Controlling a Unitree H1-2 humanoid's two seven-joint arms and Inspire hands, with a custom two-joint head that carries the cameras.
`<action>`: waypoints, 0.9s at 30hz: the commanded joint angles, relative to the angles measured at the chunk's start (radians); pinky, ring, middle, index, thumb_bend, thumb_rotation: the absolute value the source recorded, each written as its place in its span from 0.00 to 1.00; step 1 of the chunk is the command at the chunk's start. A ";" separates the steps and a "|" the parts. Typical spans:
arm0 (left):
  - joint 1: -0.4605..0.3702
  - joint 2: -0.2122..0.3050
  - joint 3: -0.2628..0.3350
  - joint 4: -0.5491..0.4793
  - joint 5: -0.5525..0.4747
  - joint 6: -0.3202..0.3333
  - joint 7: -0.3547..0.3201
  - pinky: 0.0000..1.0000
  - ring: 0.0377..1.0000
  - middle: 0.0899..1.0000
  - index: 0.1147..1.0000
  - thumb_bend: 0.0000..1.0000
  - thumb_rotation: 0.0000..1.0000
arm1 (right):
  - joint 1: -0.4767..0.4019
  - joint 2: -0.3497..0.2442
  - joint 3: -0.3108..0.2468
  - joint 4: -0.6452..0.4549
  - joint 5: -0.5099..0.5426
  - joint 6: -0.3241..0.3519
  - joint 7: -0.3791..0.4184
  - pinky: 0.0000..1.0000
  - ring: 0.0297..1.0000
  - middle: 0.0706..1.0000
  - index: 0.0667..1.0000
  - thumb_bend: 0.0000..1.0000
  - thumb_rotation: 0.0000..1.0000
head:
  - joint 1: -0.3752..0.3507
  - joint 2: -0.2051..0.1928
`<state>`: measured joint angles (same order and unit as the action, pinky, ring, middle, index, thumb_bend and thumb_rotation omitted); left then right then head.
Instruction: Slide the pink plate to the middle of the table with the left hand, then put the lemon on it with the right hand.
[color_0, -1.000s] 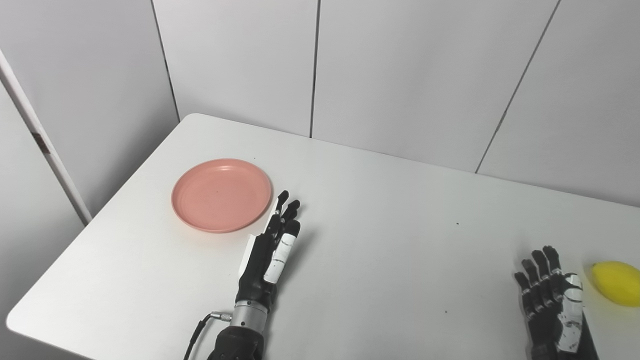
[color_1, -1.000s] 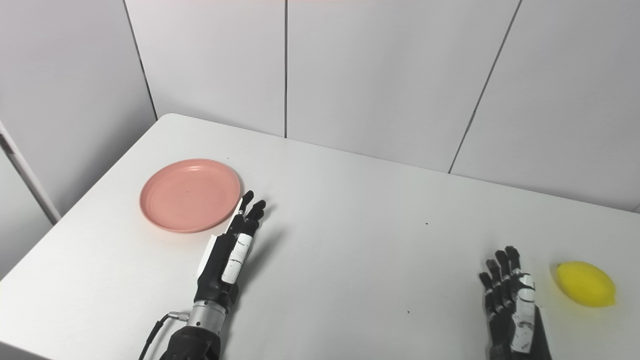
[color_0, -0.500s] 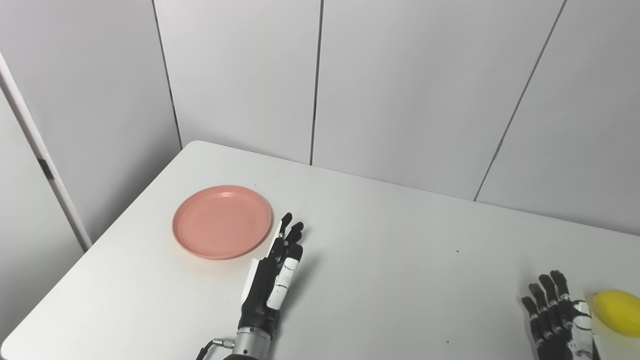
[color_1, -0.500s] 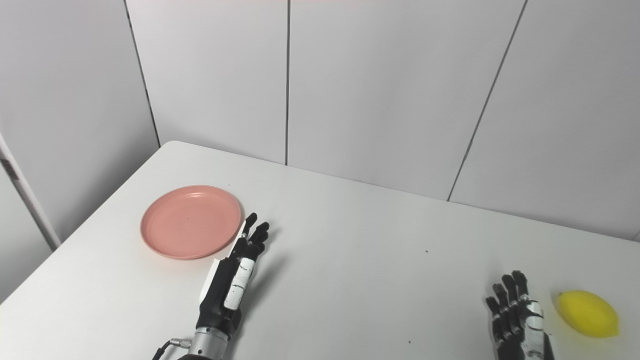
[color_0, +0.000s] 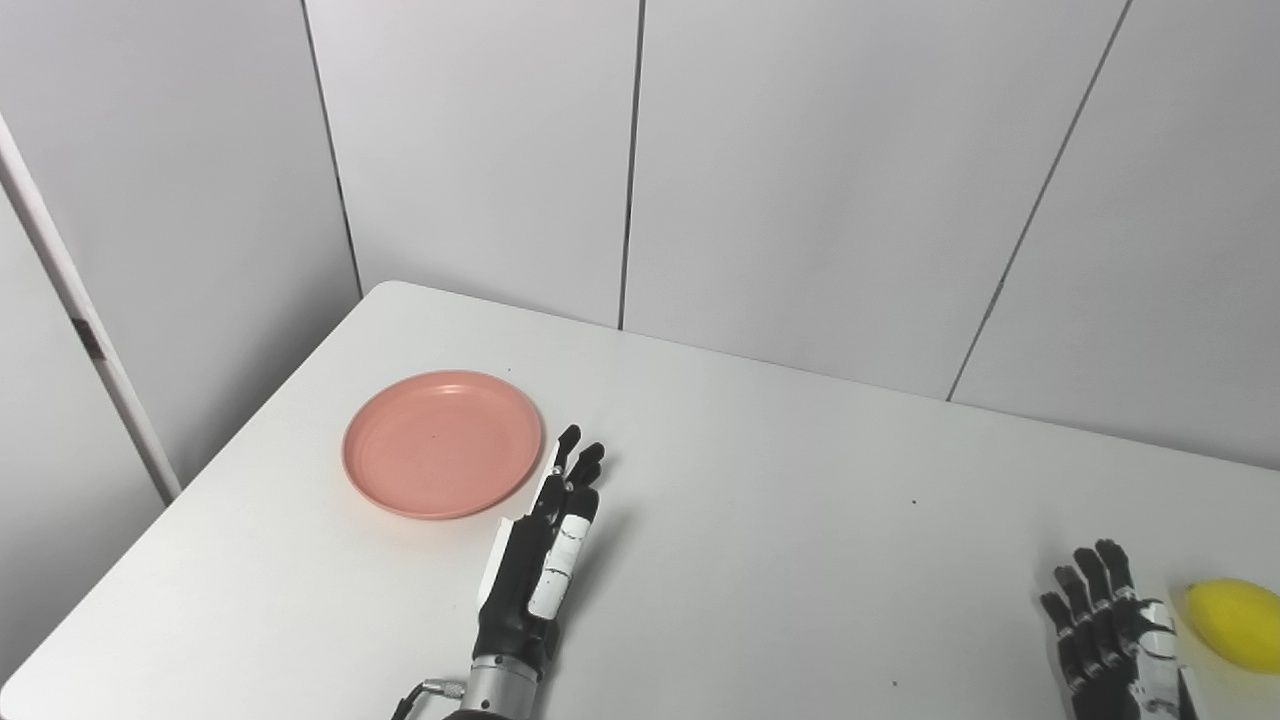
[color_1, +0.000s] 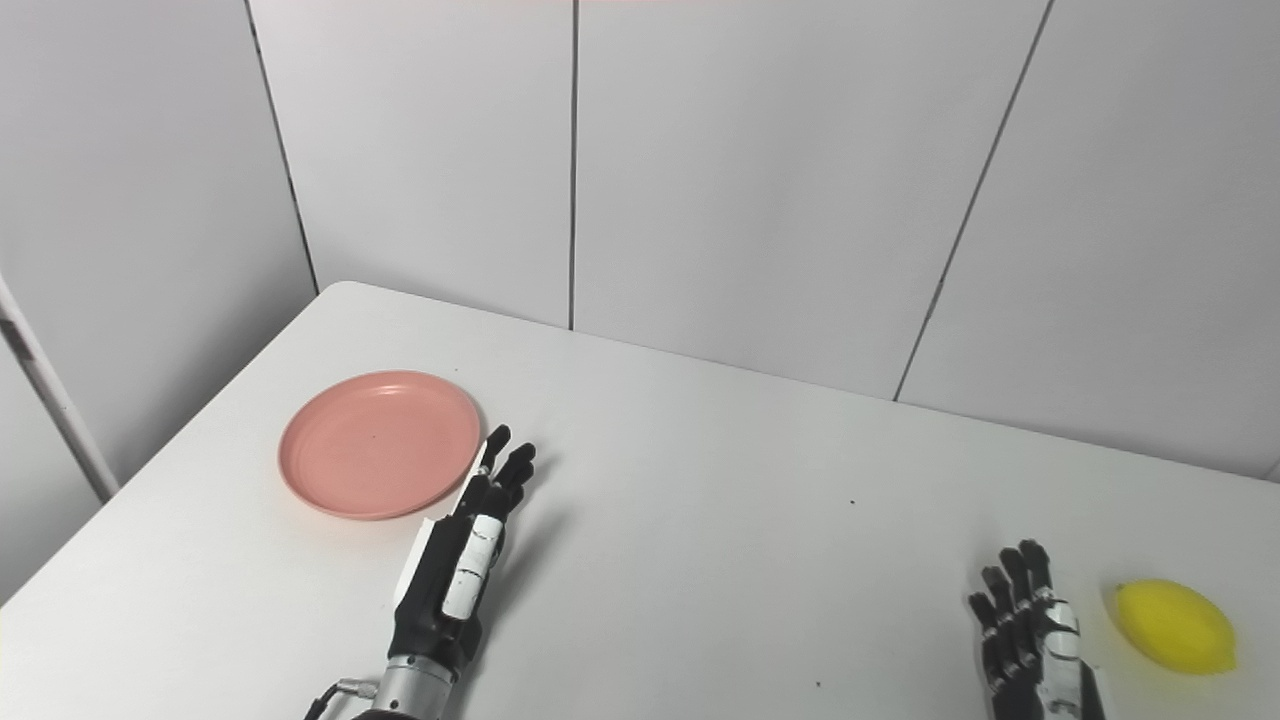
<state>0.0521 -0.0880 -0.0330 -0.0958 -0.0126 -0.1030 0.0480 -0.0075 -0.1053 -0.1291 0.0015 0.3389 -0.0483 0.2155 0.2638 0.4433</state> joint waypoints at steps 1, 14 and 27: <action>0.035 -0.014 0.000 -0.018 -0.029 0.024 -0.010 0.99 0.95 0.93 0.95 0.88 0.88 | 0.071 0.010 -0.002 0.064 0.007 -0.025 0.010 1.00 1.00 1.00 1.00 0.60 0.95 | -0.001 0.001; -0.078 0.008 0.049 -0.160 -0.157 0.262 -0.017 0.98 0.93 0.92 0.91 0.94 0.90 | 0.068 0.018 -0.001 0.077 -0.004 -0.034 0.003 1.00 1.00 1.00 1.00 0.59 0.93 | -0.009 -0.007; -0.223 0.074 0.104 -0.281 -0.211 0.455 -0.014 0.98 0.94 0.92 0.86 0.92 0.90 | 0.069 0.036 0.004 0.061 -0.017 -0.033 -0.011 1.00 0.99 1.00 1.00 0.62 0.90 | -0.012 -0.008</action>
<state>-0.1197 -0.0165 0.0709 -0.3401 -0.2128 0.3436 0.0349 -0.0052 -0.0949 -0.1304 -0.0061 0.3214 -0.0484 0.2023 0.2516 0.4341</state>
